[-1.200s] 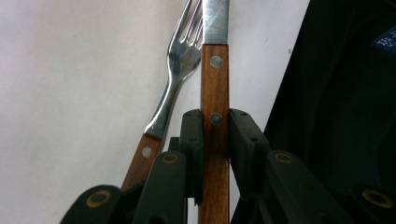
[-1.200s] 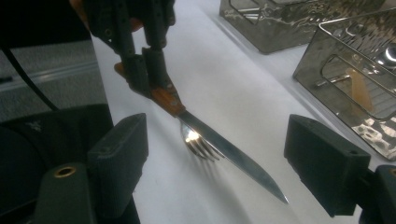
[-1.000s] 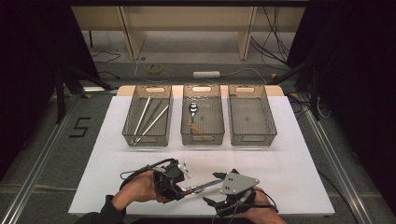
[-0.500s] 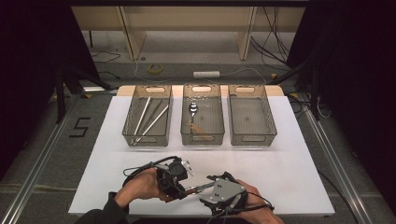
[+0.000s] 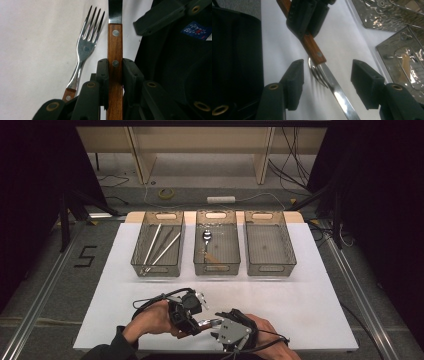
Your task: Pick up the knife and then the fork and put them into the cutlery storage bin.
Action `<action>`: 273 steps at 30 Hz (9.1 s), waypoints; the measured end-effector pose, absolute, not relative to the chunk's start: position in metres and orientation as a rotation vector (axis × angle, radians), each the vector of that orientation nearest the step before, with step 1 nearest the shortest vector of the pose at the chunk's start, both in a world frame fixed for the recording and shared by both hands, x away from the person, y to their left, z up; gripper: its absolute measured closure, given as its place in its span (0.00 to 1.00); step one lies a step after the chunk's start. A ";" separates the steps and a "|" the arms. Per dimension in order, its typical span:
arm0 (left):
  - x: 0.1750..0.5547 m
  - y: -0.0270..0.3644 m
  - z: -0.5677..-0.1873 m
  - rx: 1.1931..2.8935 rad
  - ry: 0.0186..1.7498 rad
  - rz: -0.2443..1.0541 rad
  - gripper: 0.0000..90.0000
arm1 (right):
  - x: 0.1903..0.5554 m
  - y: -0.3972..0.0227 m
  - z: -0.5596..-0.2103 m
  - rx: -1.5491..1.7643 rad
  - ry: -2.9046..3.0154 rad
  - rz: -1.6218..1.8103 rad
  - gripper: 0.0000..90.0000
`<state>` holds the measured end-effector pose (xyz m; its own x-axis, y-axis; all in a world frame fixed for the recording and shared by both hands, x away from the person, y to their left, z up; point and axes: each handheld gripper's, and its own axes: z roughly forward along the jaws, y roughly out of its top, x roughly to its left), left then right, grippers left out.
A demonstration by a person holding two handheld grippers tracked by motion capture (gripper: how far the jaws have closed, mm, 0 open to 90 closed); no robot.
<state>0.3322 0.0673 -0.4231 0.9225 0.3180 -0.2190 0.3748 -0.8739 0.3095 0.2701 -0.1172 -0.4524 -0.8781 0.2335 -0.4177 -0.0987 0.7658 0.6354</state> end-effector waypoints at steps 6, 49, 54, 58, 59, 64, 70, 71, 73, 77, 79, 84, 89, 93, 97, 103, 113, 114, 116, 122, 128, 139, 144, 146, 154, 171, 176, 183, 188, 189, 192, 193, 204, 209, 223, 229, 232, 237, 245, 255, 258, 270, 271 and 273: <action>0.331 0.065 -0.421 2.735 0.489 -0.248 0.84 | 0.267 -0.108 -0.458 0.014 2.478 0.874 0.56; 0.331 0.076 -0.405 2.553 0.500 -0.030 0.32 | 0.268 -0.110 -0.462 -0.255 2.423 0.647 0.87; 0.332 0.089 -0.400 2.378 0.552 0.091 0.28 | 0.275 -0.123 -0.459 -0.189 2.426 0.632 0.87; 0.331 0.102 -0.399 2.292 0.578 0.154 0.25 | 0.282 -0.134 -0.459 -0.100 2.432 0.638 0.87; 0.331 0.106 -0.400 2.264 0.596 0.161 0.25 | 0.284 -0.137 -0.459 -0.073 2.430 0.642 0.87; 0.331 0.123 -0.406 2.178 0.645 0.224 0.25 | 0.296 -0.152 -0.456 0.046 2.423 0.649 0.87; 0.328 0.138 -0.415 2.122 0.690 0.263 0.24 | 0.307 -0.164 -0.450 0.203 2.414 0.711 0.87; 0.328 0.141 -0.417 2.117 0.696 0.267 0.24 | 0.309 -0.166 -0.449 0.217 2.415 0.717 0.87; 0.326 0.145 -0.421 2.097 0.705 0.274 0.23 | 0.312 -0.169 -0.447 0.258 2.416 0.737 0.87; 0.324 0.154 -0.423 2.055 0.720 0.312 0.23 | 0.321 -0.177 -0.440 0.334 2.406 0.790 0.87; 0.323 0.158 -0.423 2.024 0.732 0.316 0.23 | 0.326 -0.181 -0.435 0.380 2.400 0.827 0.87; 0.321 0.165 -0.427 2.003 0.763 0.321 0.22 | 0.339 -0.189 -0.426 0.505 2.388 0.905 0.87; 0.318 0.169 -0.430 1.991 0.779 0.333 0.20 | 0.352 -0.197 -0.415 0.620 2.374 0.965 0.87; 0.316 0.172 -0.430 1.982 0.789 0.336 0.20 | 0.365 -0.203 -0.405 0.716 2.355 1.015 0.87; 0.316 0.175 -0.432 1.970 0.805 0.339 0.19 | 0.378 -0.207 -0.396 0.764 2.344 1.046 0.87; 0.314 0.177 -0.433 1.966 0.818 0.341 0.19 | 0.397 -0.207 -0.382 0.826 2.328 1.084 0.87; 0.311 0.180 -0.433 1.959 0.829 0.340 0.18 | 0.431 -0.206 -0.364 0.924 2.292 1.131 0.87; 0.311 0.180 -0.433 1.960 0.831 0.340 0.18 | 0.434 -0.206 -0.363 0.930 2.289 1.129 0.87; 0.311 0.181 -0.433 1.958 0.834 0.344 0.18 | 0.440 -0.206 -0.361 0.953 2.281 1.127 0.87; 0.312 0.183 -0.433 1.964 0.845 0.348 0.18 | 0.458 -0.208 -0.357 1.030 2.254 1.133 0.87; 0.312 0.182 -0.434 1.969 0.846 0.342 0.18 | 0.476 -0.211 -0.357 1.085 2.212 1.127 0.87; 0.312 0.182 -0.434 1.971 0.854 0.335 0.18 | 0.509 -0.216 -0.360 1.231 2.149 1.070 0.87; 0.312 0.182 -0.434 1.973 0.851 0.332 0.18 | 0.519 -0.217 -0.365 1.291 2.126 1.062 0.87; 0.312 0.183 -0.434 1.973 0.853 0.329 0.18 | 0.523 -0.216 -0.368 1.310 2.120 1.046 0.87; 0.311 0.182 -0.434 1.974 0.846 0.333 0.18 | 0.537 -0.217 -0.380 1.402 2.081 1.020 0.87; 0.311 0.181 -0.434 1.984 0.841 0.326 0.18 | 0.545 -0.216 -0.396 1.511 2.039 0.995 0.87; 0.311 0.181 -0.434 1.984 0.842 0.325 0.18 | 0.546 -0.216 -0.401 1.576 2.042 1.001 0.85; 0.311 0.180 -0.434 1.987 0.844 0.317 0.18 | 0.545 -0.216 -0.397 1.589 2.037 1.016 0.74; 0.311 0.180 -0.434 1.995 0.843 0.316 0.18 | 0.540 -0.219 -0.392 1.570 2.049 1.033 0.67; 0.311 0.179 -0.435 1.996 0.845 0.312 0.18 | 0.538 -0.219 -0.390 1.562 2.057 1.035 0.66; 0.312 0.179 -0.435 2.004 0.845 0.306 0.18 | 0.531 -0.220 -0.385 1.477 2.092 1.027 0.60; 0.312 0.179 -0.435 2.007 0.848 0.302 0.18 | 0.526 -0.219 -0.383 1.453 2.107 1.045 0.57; 0.314 0.176 -0.436 2.042 0.849 0.288 0.18 | 0.468 -0.205 -0.370 1.195 2.241 1.171 0.43; 0.315 0.176 -0.439 2.086 0.840 0.267 0.19 | 0.443 -0.202 -0.371 1.129 2.255 1.209 0.41; 0.315 0.167 -0.445 2.261 0.790 0.263 0.26 | 0.380 -0.202 -0.404 1.051 2.298 1.316 0.37; 0.316 0.163 -0.446 2.319 0.774 0.248 0.29 | 0.364 -0.203 -0.411 1.032 2.295 1.362 0.35; 0.316 0.161 -0.448 2.354 0.761 0.237 0.31 | 0.359 -0.202 -0.415 1.023 2.313 1.367 0.34; 0.315 0.157 -0.452 2.467 0.733 0.210 0.37 | 0.348 -0.198 -0.420 0.985 2.364 1.345 0.34; 0.320 0.152 -0.459 2.582 0.725 0.124 0.45 | 0.338 -0.198 -0.424 0.966 2.392 1.323 0.34; 0.328 0.146 -0.461 2.684 0.714 0.086 0.56 | 0.329 -0.202 -0.426 0.964 2.405 1.330 0.34; 0.330 0.144 -0.462 2.712 0.707 0.082 0.59 | 0.327 -0.203 -0.426 0.958 2.407 1.331 0.34; 0.334 0.138 -0.463 2.797 0.600 0.105 0.72 | 0.317 -0.203 -0.428 0.953 2.424 1.332 0.34; 0.333 0.137 -0.463 2.805 0.594 0.101 0.73 | 0.317 -0.203 -0.428 0.951 2.422 1.334 0.34; 0.333 0.136 -0.463 2.817 0.564 0.111 0.74 | 0.316 -0.204 -0.428 0.953 2.423 1.335 0.34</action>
